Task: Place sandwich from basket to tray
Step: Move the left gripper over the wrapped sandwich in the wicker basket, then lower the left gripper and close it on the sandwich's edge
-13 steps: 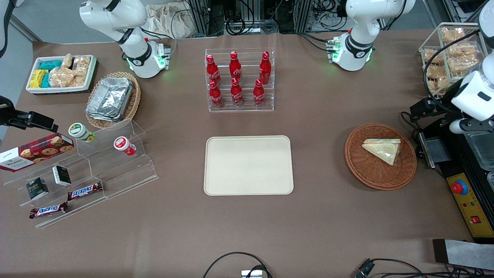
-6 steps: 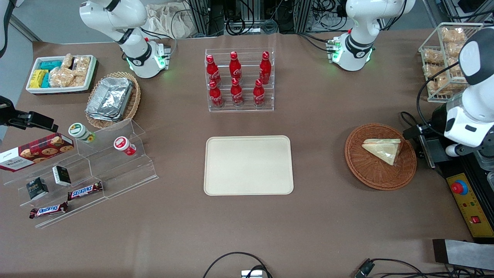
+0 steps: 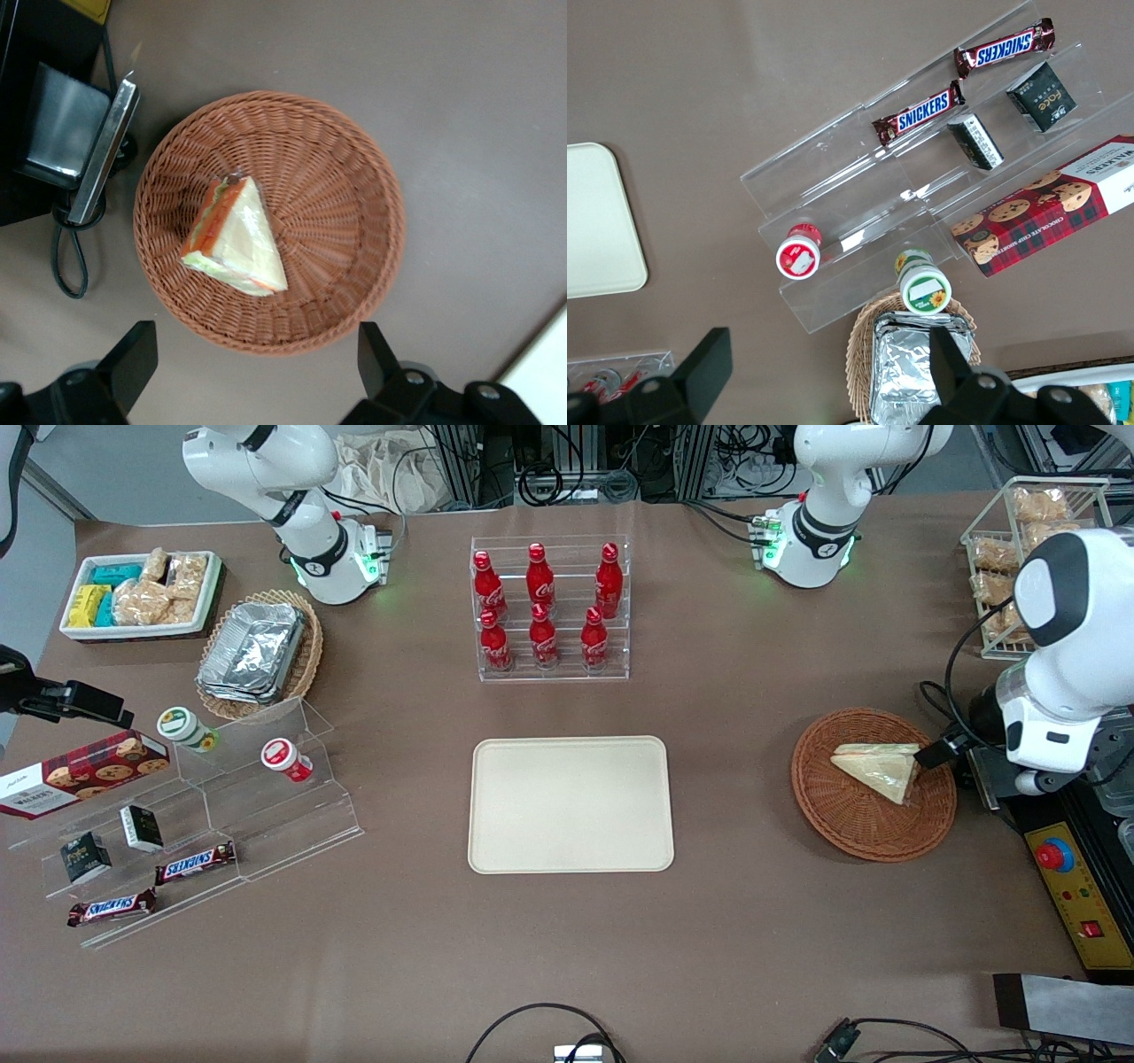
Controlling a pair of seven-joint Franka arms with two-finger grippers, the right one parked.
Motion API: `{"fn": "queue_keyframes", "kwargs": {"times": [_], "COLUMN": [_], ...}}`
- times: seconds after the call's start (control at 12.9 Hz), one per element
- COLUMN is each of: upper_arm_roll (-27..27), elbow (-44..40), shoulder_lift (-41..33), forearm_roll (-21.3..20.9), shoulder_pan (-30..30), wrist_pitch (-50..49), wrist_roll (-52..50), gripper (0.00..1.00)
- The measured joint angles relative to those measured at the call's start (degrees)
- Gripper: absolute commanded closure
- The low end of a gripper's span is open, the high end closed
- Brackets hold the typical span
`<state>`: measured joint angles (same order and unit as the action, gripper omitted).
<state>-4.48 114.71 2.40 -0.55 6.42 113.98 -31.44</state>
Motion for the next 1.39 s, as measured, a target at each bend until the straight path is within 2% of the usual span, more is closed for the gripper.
{"fn": "queue_keyframes", "kwargs": {"times": [0.31, 0.7, 1.39], "upper_arm_roll": [0.15, 0.12, 0.12], "elbow": [9.79, 13.33, 22.02], "shoulder_lift": [-2.26, -2.57, -0.98], "forearm_roll": [0.29, 0.94, 4.84], "shoulder_pan": [4.39, 4.8, 5.08], "wrist_pitch": [9.13, 14.73, 28.33], "wrist_roll": [-1.93, -7.47, -8.34], "gripper": [0.0, 0.0, 0.0]}}
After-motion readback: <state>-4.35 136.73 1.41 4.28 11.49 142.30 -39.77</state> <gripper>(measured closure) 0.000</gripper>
